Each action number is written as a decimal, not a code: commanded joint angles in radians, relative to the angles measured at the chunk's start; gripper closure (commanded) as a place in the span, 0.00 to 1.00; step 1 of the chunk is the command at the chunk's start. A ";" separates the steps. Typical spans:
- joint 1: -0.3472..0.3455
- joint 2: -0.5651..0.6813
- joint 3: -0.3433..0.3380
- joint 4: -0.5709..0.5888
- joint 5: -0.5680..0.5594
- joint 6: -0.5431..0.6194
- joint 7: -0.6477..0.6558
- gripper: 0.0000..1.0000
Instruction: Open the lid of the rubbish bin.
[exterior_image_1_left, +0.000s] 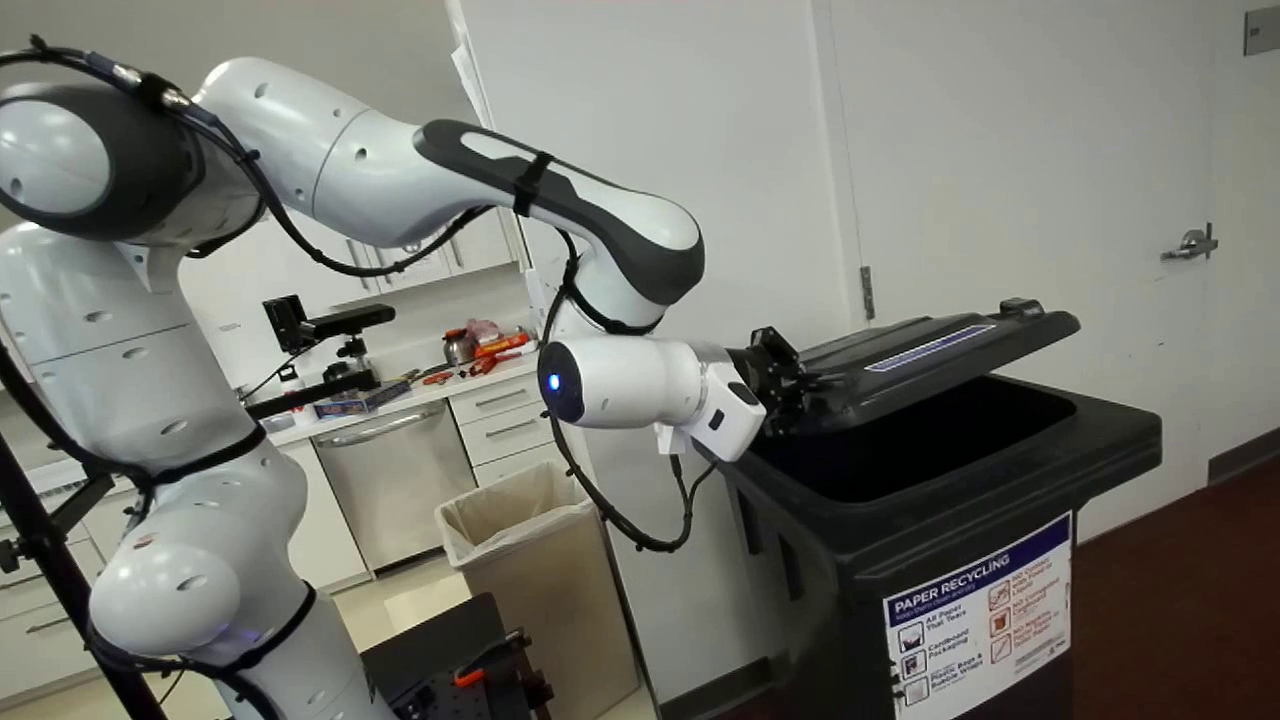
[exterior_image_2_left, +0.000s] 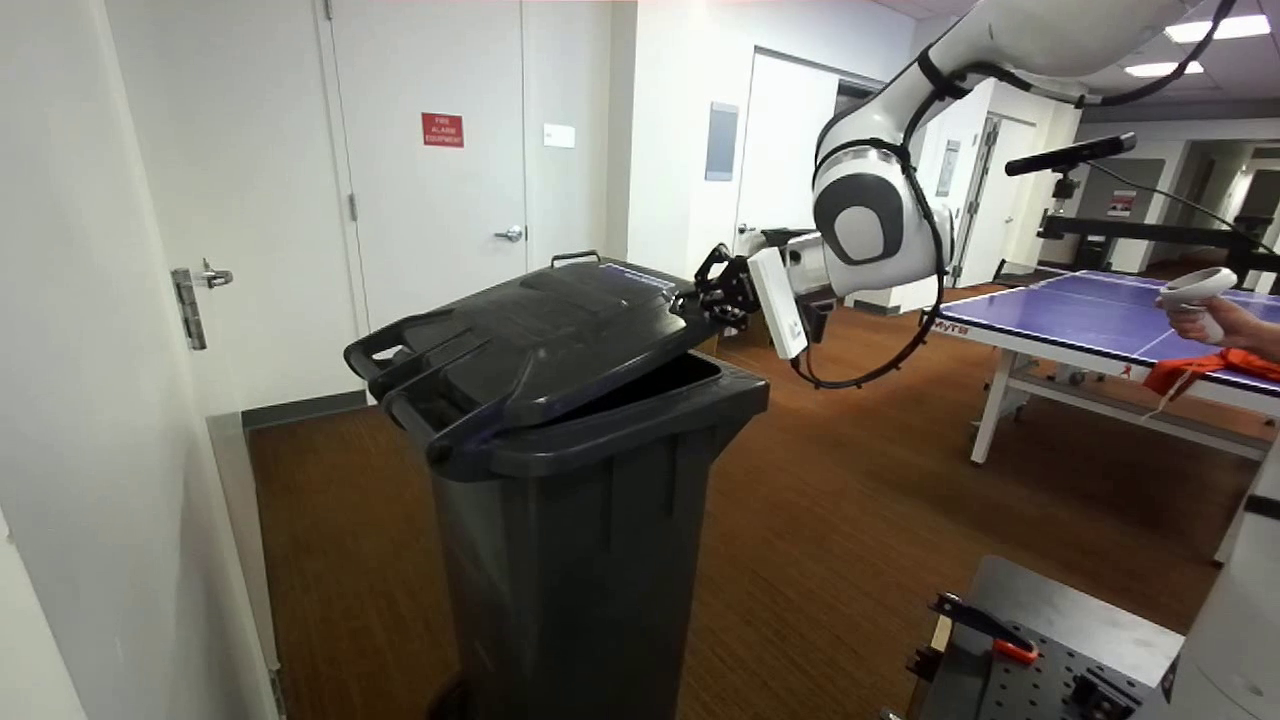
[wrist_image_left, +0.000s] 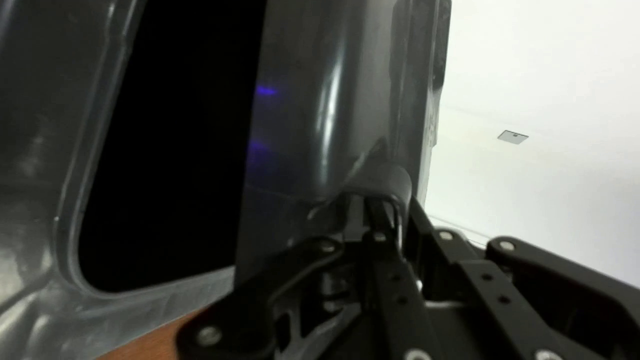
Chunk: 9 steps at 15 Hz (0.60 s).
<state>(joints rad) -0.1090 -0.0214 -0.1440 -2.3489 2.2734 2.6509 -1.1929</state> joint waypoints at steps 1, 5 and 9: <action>0.001 -0.021 0.008 0.114 0.046 0.046 0.042 0.97; 0.014 -0.028 0.023 0.165 0.065 0.119 0.031 0.97; 0.026 -0.045 0.026 0.174 0.032 0.094 0.039 0.97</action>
<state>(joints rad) -0.0784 -0.0444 -0.1119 -2.2643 2.2837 2.7872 -1.1938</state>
